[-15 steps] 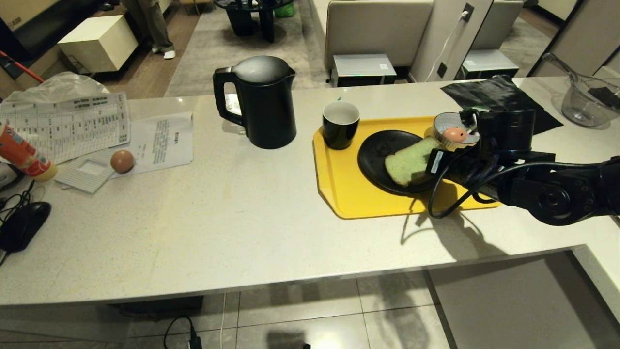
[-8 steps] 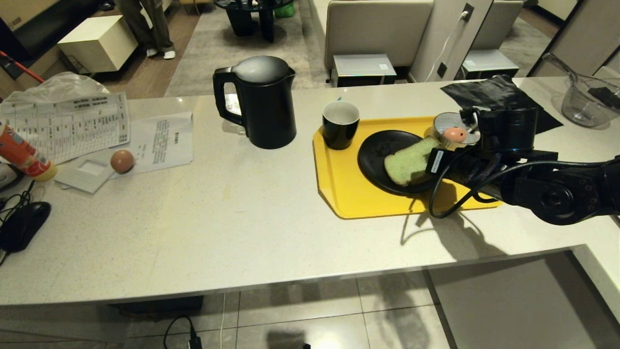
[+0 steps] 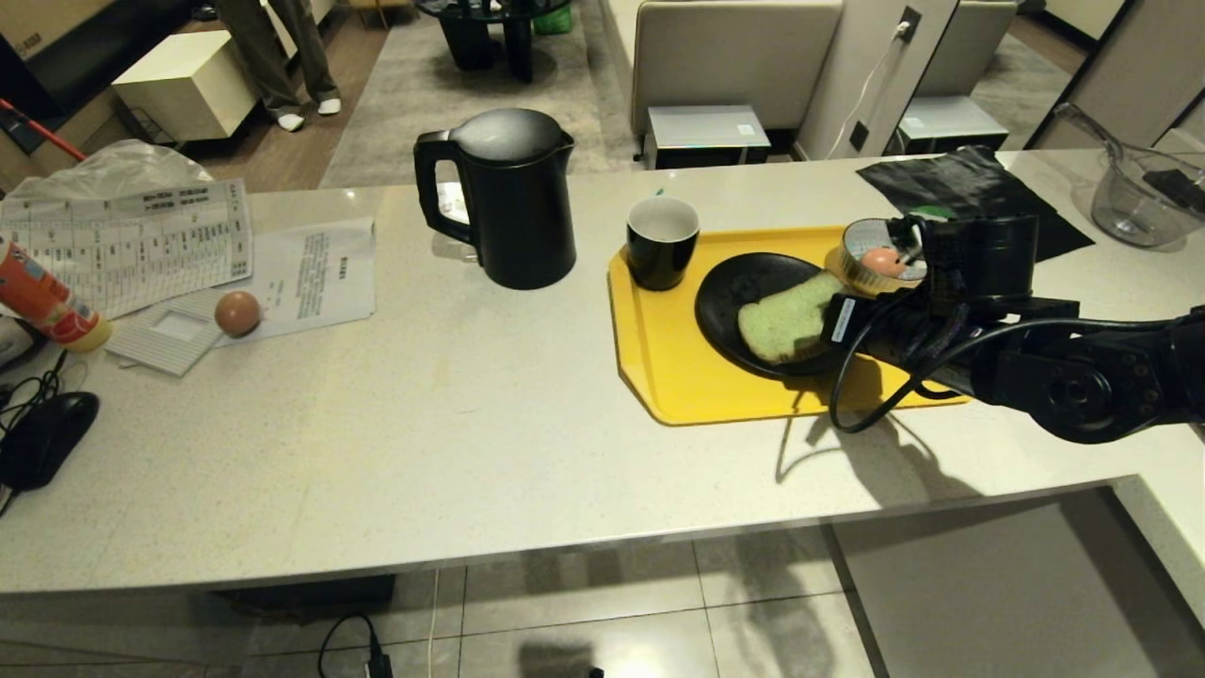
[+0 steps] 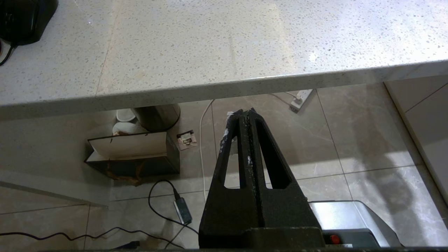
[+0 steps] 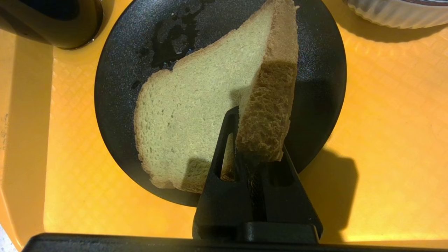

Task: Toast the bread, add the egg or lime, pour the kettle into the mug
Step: Put the baked bread on a plate

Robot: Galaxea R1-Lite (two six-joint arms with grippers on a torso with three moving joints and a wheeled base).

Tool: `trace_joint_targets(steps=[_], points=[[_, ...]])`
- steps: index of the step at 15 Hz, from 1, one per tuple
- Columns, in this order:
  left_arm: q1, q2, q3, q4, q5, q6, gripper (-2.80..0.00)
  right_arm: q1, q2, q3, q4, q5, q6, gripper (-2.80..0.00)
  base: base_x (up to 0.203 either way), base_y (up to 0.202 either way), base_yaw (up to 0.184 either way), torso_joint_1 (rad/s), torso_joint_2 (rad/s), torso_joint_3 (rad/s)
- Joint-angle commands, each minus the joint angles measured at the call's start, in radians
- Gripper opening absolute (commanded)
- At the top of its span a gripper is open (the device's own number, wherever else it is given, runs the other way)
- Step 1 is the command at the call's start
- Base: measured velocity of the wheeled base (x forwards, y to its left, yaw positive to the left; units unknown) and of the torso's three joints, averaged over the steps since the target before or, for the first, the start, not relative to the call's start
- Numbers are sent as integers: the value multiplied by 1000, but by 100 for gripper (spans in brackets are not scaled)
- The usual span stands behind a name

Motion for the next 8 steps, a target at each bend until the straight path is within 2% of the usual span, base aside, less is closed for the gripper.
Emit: trace_joint_targets(steps=[1, 5, 8], points=[[2, -1, 2, 0, 0, 0, -280, 1, 2, 8, -5, -1, 1, -280, 0, 0, 0, 0, 0, 0], [2, -1, 1, 0, 0, 0, -280, 2, 2, 27, -15, 4, -2, -280, 0, 0, 0, 0, 0, 0], [1, 1, 1, 0, 0, 0, -280, 2, 2, 26, -30, 12, -40, -280, 0, 0, 0, 0, 0, 0]])
